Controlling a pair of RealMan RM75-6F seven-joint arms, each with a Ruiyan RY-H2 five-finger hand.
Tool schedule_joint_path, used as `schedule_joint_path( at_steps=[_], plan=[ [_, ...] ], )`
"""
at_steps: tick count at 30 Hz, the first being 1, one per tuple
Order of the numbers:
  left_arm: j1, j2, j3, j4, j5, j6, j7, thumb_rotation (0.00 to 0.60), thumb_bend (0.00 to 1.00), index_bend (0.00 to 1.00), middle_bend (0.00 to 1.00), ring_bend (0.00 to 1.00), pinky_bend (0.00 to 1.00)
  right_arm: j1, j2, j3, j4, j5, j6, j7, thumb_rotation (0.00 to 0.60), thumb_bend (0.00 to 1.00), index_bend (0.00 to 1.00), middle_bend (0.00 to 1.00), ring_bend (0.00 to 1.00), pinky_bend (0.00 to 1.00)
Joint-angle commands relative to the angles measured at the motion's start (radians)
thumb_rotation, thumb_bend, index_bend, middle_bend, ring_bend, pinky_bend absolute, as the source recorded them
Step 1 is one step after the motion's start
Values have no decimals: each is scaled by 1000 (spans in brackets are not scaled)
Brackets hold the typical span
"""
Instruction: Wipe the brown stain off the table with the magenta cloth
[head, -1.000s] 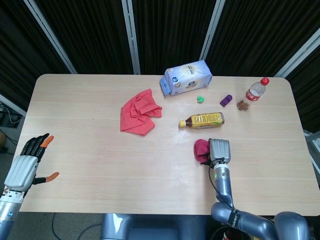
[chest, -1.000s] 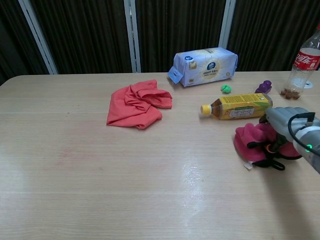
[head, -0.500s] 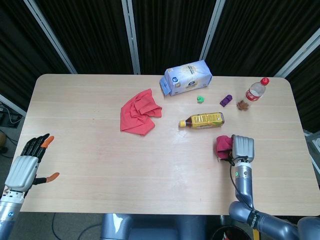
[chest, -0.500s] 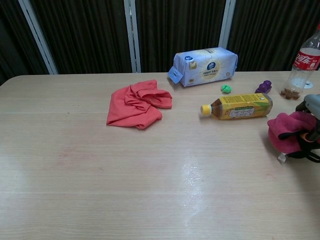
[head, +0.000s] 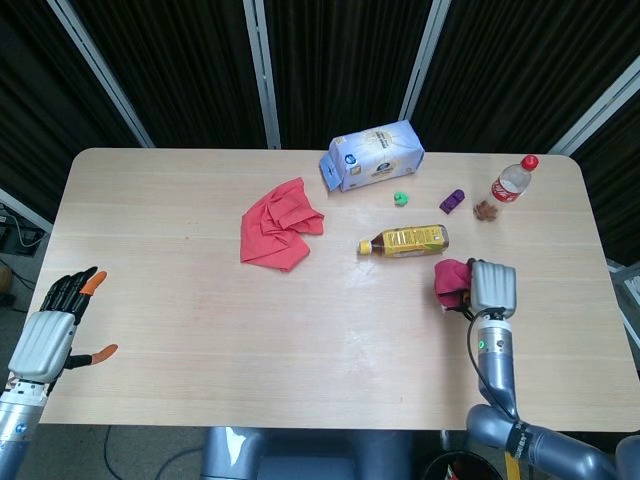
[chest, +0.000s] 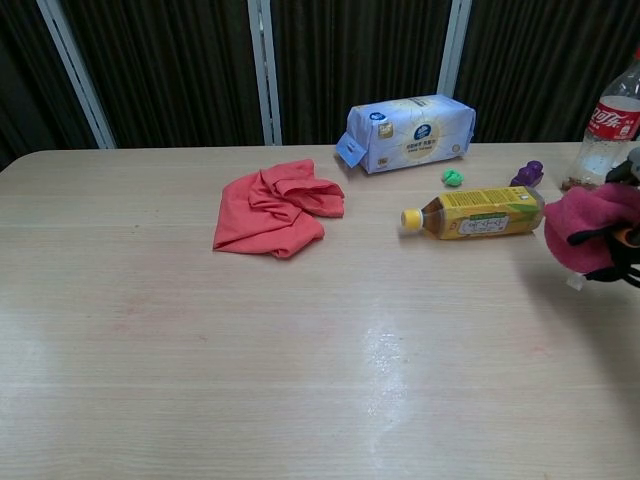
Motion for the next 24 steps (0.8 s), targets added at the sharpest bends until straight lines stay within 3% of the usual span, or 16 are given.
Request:
schedule_joint_path(
  at_steps=[1,4,7,9,14,20,24],
  plan=[
    [0,-2,0,1,0,0,5,600,0,59,0,0,0,-36,79,1,-65,-39,12,68,600,445,719,617,551,702],
    [0,-3,-1,1,0,1,11,600,0,59,0,0,0,-56,140,-11,-119,-46,-20,109,600,327,588,478,404,609],
    [1,-6,-2,2,0,5,17,600,0,59,0,0,0,-76,212,-24,-191,-45,-61,149,600,211,359,236,143,369],
    [2,-8,-2,3,-1,7,21,600,0,59,0,0,0,-85,245,-31,-226,-52,-63,161,600,146,239,121,33,291],
    [3,-11,-4,4,-4,8,28,600,0,58,0,0,0,-110,307,-55,-289,-90,-37,174,600,53,110,5,0,205],
    [4,-12,-5,4,-4,12,29,600,0,59,0,0,0,-148,373,-84,-348,-150,-2,220,600,28,94,0,0,178],
    [5,-13,-7,6,-2,17,25,600,0,59,0,0,0,-193,419,-120,-372,-250,58,271,600,28,86,0,0,173]
  ],
)
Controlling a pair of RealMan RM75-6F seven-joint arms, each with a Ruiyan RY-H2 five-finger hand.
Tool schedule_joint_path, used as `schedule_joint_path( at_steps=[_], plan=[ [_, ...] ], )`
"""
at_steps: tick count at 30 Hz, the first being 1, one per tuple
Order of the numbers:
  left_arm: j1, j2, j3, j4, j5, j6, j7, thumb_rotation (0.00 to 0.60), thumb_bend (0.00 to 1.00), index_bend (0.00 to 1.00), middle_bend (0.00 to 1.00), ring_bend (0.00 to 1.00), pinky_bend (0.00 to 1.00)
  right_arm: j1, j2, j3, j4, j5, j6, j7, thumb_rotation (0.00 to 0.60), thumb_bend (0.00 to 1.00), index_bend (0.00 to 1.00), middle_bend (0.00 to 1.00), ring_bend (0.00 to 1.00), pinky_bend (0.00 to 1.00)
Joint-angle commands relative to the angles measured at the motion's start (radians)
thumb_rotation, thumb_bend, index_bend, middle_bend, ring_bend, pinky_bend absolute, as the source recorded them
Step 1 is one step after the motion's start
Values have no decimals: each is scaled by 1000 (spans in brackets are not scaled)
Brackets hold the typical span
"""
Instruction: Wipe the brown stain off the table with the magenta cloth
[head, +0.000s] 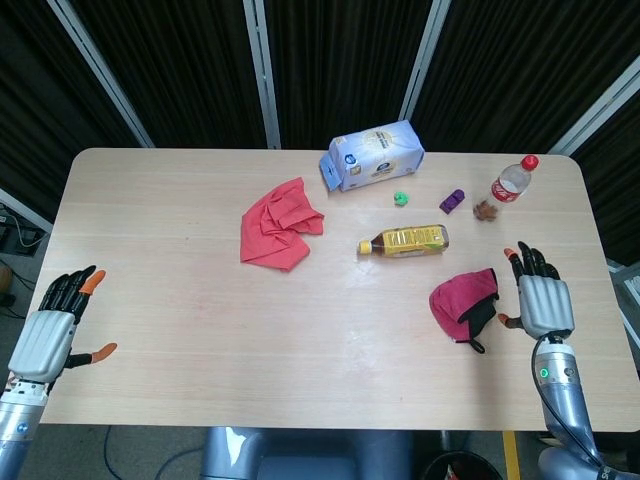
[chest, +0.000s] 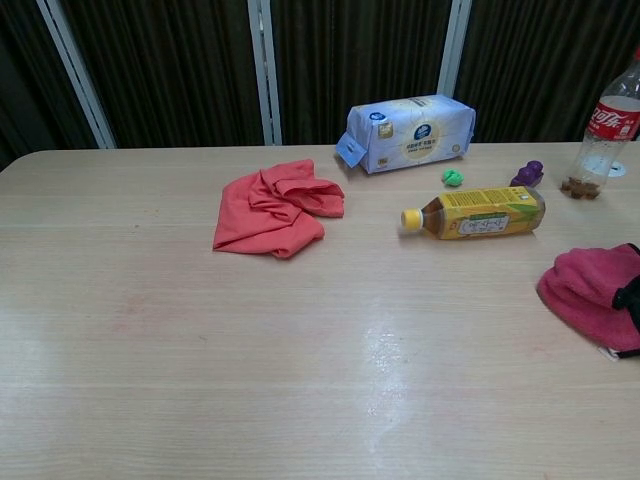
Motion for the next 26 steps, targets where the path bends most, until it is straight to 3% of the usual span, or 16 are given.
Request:
schedule_joint_path(
  at_steps=[1,8,13,26],
  plan=[
    [0,0,-1,1,1,1,-2,600,0,59,0,0,0,-53,47,-44,-24,-109,70,60,600,28,84,0,0,172],
    [2,-1,-4,5,4,9,4,600,0,59,0,0,0,-201,114,-151,-22,-328,252,249,600,28,42,0,0,142],
    [2,-7,-9,25,13,25,26,600,0,45,0,0,0,-259,123,-202,68,-470,350,299,600,28,0,0,0,78],
    [0,-2,-11,34,10,23,33,600,0,0,0,0,0,-286,94,-206,109,-535,367,306,600,23,0,0,0,34]
  ],
)
